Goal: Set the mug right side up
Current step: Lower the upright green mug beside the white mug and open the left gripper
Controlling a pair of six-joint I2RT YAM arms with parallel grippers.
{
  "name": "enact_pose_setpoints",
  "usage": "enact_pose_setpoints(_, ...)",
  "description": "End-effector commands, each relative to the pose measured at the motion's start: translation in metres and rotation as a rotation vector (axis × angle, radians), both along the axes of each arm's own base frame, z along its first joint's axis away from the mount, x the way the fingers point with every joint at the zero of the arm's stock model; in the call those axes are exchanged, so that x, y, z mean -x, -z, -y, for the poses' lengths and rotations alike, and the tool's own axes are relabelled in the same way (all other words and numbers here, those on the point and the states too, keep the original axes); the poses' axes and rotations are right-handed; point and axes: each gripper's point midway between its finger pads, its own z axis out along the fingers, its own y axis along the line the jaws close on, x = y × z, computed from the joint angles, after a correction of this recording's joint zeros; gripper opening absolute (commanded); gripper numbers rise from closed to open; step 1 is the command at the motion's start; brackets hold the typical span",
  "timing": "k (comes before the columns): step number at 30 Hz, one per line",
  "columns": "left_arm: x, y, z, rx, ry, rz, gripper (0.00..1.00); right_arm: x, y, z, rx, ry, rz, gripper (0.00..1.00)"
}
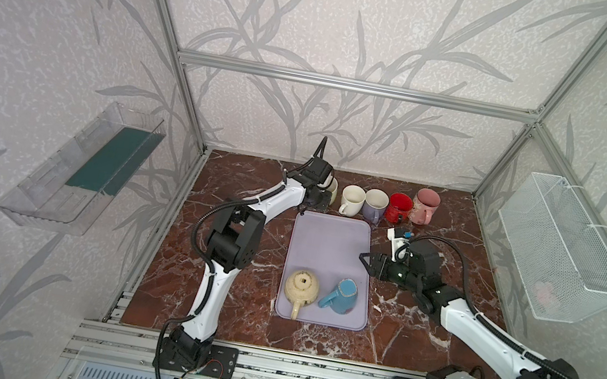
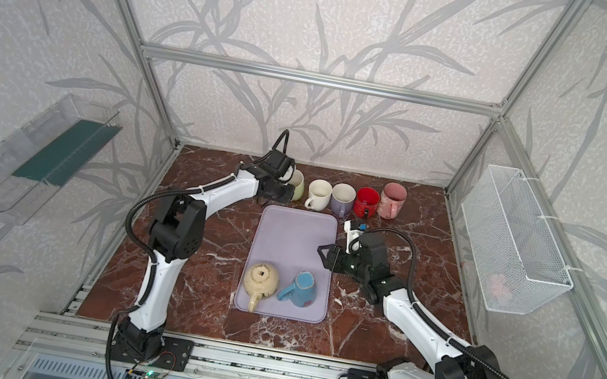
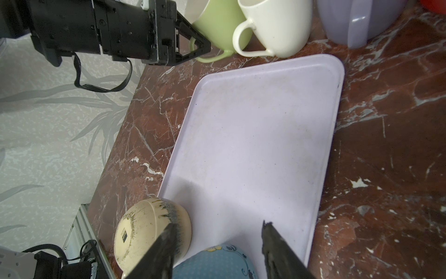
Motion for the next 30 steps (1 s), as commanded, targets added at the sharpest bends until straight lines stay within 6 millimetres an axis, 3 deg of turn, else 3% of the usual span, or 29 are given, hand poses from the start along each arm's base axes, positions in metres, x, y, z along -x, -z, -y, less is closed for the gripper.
enact_pose_setpoints(1,-0.011,-0.031,0.014,0.028,0.048,0.072,0.0,0.001,-0.001,-0.005,-0.018,-0.017,0.007,0.57)
enact_pose_setpoints(10,-0.006,-0.022,0.024,-0.023,0.09,0.051,0.0,0.001,0.0,-0.005,-0.018,-0.017,0.004,0.57)
enact_pose_setpoints(30,-0.011,-0.017,0.02,-0.062,0.075,0.042,0.03,0.001,-0.001,-0.005,-0.02,-0.019,0.006,0.57)
